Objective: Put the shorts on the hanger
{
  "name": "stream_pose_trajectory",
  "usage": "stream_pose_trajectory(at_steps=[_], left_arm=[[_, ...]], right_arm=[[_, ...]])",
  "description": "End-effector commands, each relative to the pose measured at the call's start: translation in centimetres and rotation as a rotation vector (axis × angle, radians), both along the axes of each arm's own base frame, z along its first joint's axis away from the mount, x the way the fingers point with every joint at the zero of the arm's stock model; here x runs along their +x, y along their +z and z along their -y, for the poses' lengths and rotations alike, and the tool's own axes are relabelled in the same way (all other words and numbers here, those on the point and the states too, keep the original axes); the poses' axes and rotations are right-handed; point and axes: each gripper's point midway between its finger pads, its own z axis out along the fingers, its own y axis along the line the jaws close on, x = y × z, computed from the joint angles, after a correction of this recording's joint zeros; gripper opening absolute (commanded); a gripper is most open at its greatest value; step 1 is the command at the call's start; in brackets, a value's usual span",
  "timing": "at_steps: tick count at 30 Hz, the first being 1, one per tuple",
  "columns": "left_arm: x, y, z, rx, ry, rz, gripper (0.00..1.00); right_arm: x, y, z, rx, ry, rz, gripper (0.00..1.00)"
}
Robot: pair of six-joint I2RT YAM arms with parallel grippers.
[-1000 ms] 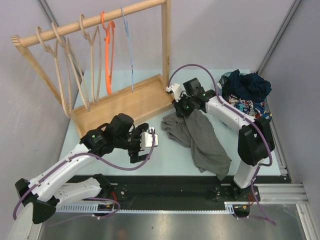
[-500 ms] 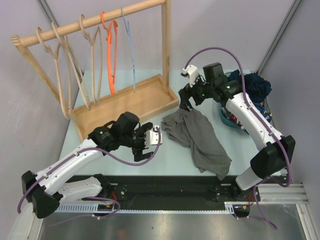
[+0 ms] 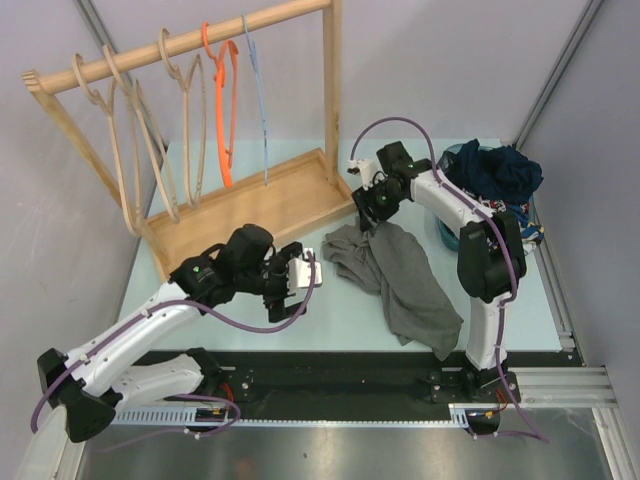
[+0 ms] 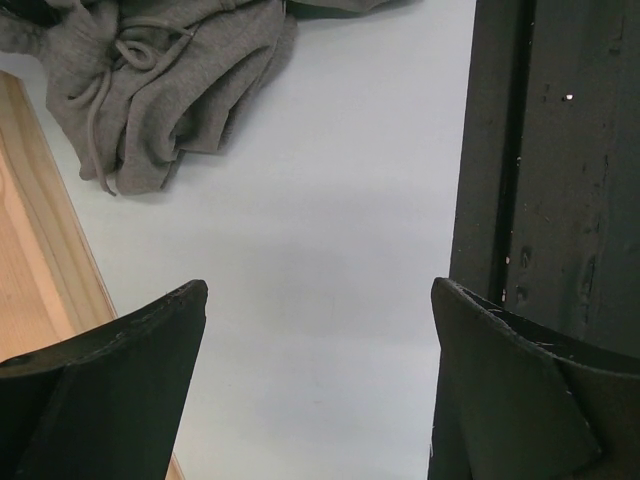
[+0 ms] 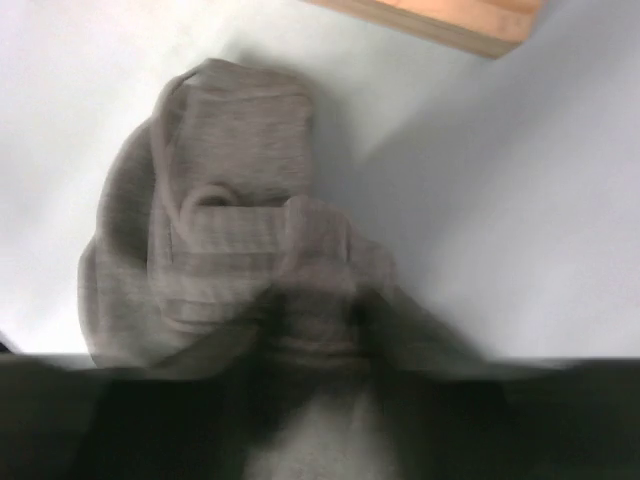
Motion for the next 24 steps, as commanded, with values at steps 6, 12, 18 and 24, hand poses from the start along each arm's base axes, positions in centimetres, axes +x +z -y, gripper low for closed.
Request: stream_pose_trajectory(at_steps=[6,12,18,24], left_arm=[[-0.1,0.1,1.0,-0.063,-0.005,-0.015,0.98],[1.8,1.9,3.4,-0.18,-0.011,0.057,0.98],[4.3,2.4,6.4,-0.232,-0.028,0.091,0.98],[7.0,1.7,10.9,-0.277,-0.084,0.096,0.98]], right_arm=[[-4.7,12.2,0.5,0.245,0.114,0.019,0.0],[-13.3,19.1,5.5,0.197,0.248,0.243,0.0],[-20.9,19.2,10.6,0.033,0.333,0.418,0.0],[-24.1,20.9,12.0,0.032,0.322,0.559,0.0]])
